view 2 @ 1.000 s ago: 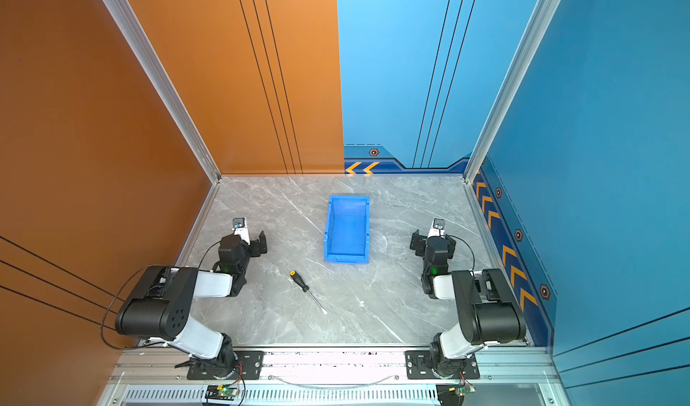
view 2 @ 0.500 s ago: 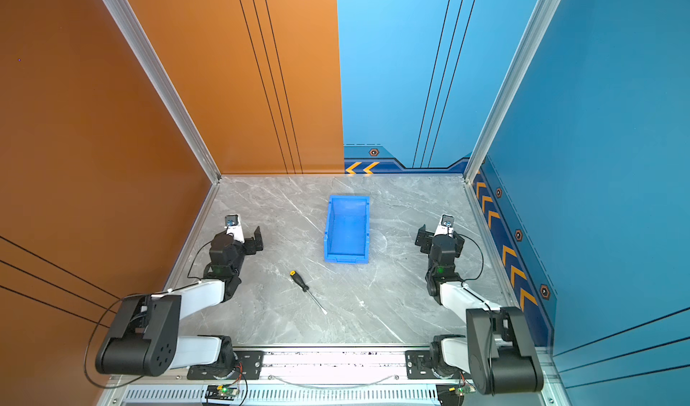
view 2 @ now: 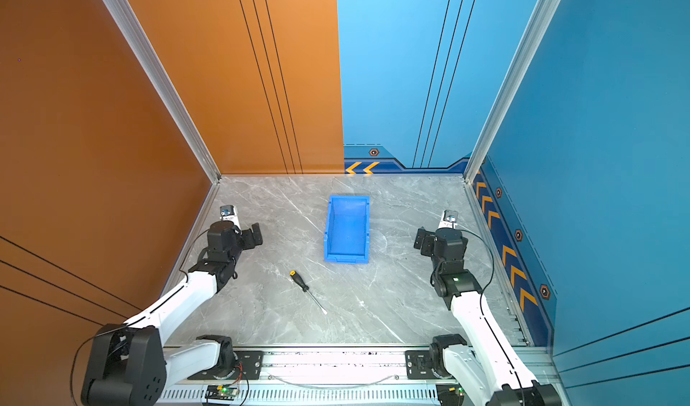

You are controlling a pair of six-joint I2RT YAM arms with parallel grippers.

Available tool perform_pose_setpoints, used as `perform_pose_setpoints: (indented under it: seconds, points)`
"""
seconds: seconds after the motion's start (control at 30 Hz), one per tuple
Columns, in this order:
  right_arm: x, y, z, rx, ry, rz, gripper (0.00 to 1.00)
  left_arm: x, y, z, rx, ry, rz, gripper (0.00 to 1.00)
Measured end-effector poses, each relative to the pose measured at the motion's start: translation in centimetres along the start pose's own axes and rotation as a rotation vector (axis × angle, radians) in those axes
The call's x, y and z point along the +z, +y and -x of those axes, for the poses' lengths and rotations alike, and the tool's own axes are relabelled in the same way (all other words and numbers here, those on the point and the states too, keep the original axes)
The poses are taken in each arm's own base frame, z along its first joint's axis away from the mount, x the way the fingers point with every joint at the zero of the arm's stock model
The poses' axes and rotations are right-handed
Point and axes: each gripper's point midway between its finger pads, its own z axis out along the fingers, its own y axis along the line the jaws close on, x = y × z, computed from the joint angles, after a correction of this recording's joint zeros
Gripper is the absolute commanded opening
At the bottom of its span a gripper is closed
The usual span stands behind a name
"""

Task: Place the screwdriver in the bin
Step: 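Move the left gripper over the yellow-handled screwdriver while the right arm lifts forward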

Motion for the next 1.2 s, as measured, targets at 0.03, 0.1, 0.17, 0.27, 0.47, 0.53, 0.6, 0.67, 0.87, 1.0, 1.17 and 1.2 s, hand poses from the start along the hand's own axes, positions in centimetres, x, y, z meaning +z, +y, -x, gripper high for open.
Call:
perform_pose_setpoints:
  seconds: [0.03, 0.1, 0.17, 0.27, 0.47, 0.53, 0.6, 0.67, 0.87, 1.0, 1.17, 1.2]
  points:
    - [-0.3, 0.5, -0.2, -0.008, 0.013, 0.017, 1.00, -0.2, -0.1, 0.0, -0.012, 0.015, -0.006, 0.98]
    - [-1.0, 1.7, -0.7, -0.032, 0.047, 0.053, 1.00, -0.8, -0.3, -0.2, -0.039, 0.054, -0.015, 0.98]
    - [-1.6, 3.2, -1.4, -0.062, 0.080, 0.100, 1.00, -1.4, -0.6, -0.7, -0.062, 0.109, -0.019, 0.98]
    - [-2.6, 5.9, -2.9, -0.115, 0.126, 0.190, 1.00, -2.2, -1.0, -1.9, -0.096, 0.199, -0.028, 0.98]
    - [-5.1, 10.9, -5.0, -0.219, 0.169, 0.379, 1.00, -4.8, -3.2, -5.8, -0.119, 0.364, -0.063, 0.98]
    - [-6.0, 12.2, -5.3, -0.258, 0.180, 0.427, 1.00, -6.0, -4.4, -6.7, -0.125, 0.397, -0.084, 0.98]
    - [-7.1, 13.6, -5.2, -0.298, 0.175, 0.486, 1.00, -7.0, -5.3, -7.3, -0.144, 0.426, -0.097, 0.98]
    - [-8.4, 15.2, -5.1, -0.339, 0.162, 0.558, 1.00, -7.7, -6.1, -7.9, -0.177, 0.453, -0.097, 0.98]
    - [-13.2, 19.4, -7.2, -0.474, 0.165, 0.817, 1.00, -9.6, -8.1, -10.2, -0.211, 0.518, -0.071, 0.98]
    - [-16.2, 21.2, -8.5, -0.552, 0.157, 0.955, 1.00, -10.5, -9.6, -11.7, -0.192, 0.544, -0.053, 0.98]
    - [-19.5, 22.3, -9.8, -0.633, 0.134, 1.081, 1.00, -11.4, -11.0, -13.7, -0.180, 0.575, -0.031, 0.98]
    - [-20.0, 22.5, -10.0, -0.647, 0.127, 1.100, 1.00, -11.4, -11.2, -14.0, -0.177, 0.580, -0.024, 0.98]
